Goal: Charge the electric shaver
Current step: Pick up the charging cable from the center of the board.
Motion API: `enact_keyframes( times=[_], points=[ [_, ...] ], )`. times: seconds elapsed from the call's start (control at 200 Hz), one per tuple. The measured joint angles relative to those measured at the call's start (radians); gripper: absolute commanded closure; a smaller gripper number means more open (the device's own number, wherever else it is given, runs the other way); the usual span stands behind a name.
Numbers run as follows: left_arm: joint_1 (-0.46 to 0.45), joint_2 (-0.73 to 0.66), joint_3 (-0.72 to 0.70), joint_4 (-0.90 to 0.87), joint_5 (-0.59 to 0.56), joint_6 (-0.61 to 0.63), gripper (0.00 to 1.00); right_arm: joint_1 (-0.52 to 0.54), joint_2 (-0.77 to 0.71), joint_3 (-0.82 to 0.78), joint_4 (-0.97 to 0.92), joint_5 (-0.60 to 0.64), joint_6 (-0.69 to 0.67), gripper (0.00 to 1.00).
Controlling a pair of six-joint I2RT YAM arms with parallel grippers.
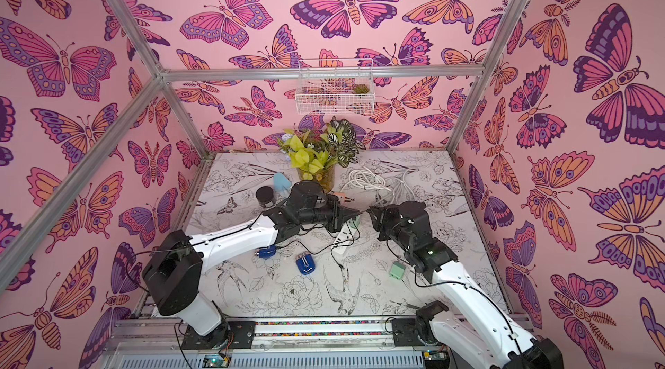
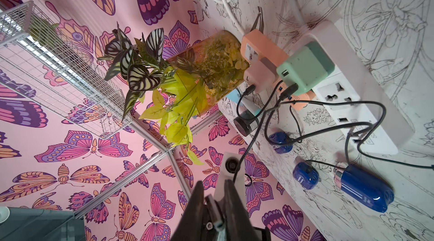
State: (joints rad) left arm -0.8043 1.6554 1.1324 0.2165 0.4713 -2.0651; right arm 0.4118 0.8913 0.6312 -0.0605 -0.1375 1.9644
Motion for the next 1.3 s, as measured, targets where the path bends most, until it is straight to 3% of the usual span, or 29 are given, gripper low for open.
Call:
enact_keyframes(
  times=[0.185, 0.335, 0.441, 0.656, 0.756, 0.896, 1.162, 1.297],
  points=[
    [0.0, 0.0, 0.0, 0.0, 0.0, -0.001, 1.0, -0.004, -0.001, 0.003, -0.034, -0.001, -0.041, 1.0],
    [0.0, -0.001, 0.0, -0.002, -0.001, 0.002, 1.0, -0.006, 0.013, 0.025, -0.071, -0.01, -0.086, 1.0],
    [0.003, -0.011, 0.0, -0.005, -0.008, 0.019, 0.78, -0.006, 0.033, 0.068, -0.095, -0.014, -0.12, 1.0],
    [0.026, -0.056, 0.004, -0.015, -0.027, 0.069, 0.62, -0.006, 0.117, 0.247, -0.122, -0.048, -0.203, 1.0],
    [0.033, -0.076, 0.011, -0.02, -0.039, 0.084, 0.59, -0.006, 0.148, 0.31, -0.123, -0.069, -0.227, 1.0],
    [0.037, -0.114, 0.014, -0.039, -0.074, 0.116, 0.45, -0.006, 0.181, 0.352, -0.123, -0.092, -0.241, 1.0],
    [0.047, -0.161, 0.057, -0.041, -0.121, 0.151, 0.47, 0.048, 0.256, 0.41, -0.113, -0.092, -0.229, 1.0],
    [0.047, -0.175, 0.058, -0.047, -0.14, 0.166, 0.61, 0.082, 0.272, 0.438, -0.092, -0.084, -0.21, 1.0]
  ],
)
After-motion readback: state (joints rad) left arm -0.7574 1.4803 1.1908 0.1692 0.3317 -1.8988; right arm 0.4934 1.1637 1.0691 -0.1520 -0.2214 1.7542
